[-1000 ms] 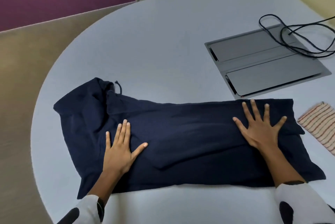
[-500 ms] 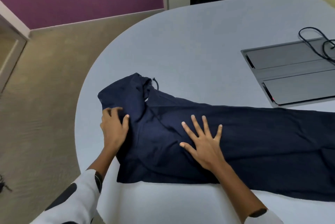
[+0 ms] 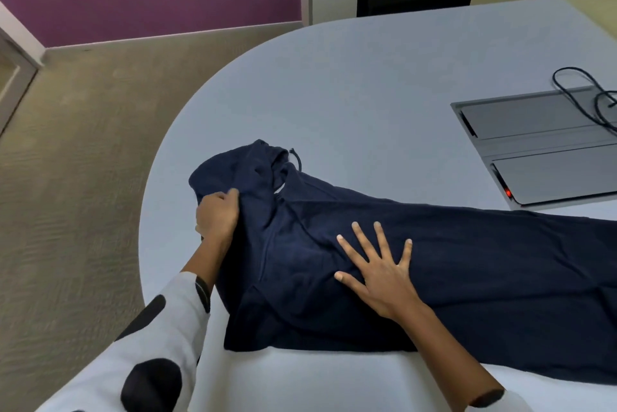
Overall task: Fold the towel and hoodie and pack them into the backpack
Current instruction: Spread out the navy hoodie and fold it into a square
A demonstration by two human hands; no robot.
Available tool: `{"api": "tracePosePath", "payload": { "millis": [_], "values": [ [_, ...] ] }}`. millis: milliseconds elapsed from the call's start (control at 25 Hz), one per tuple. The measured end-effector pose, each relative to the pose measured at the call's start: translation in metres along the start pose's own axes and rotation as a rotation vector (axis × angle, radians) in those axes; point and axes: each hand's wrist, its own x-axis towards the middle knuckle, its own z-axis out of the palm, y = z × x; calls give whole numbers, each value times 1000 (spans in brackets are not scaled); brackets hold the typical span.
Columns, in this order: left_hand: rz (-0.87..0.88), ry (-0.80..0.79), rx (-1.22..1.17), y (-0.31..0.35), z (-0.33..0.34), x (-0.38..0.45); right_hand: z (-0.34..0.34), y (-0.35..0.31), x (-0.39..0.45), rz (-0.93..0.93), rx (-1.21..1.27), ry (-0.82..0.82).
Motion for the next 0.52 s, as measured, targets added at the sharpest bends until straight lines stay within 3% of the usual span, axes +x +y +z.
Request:
{"api": "tracePosePath", "payload": {
  "millis": [80,200,280,360,520],
  "values": [
    [-124,84,-278,2,-10,6,-4,0,-1,-1,1,-31],
    [-245,110,-430,-1,-25,12,-7,0,-1,-8,1,-57],
    [-420,39,-508,-1,-30,16,-10,1,0,-23,13,-89],
    [-418,-110,-638,6,-35,15,-13,4,-1,-41,24,-121],
    [-386,-299,-598,28,-49,-15,-23,14,-1,-98,37,-168]
  ]
}}
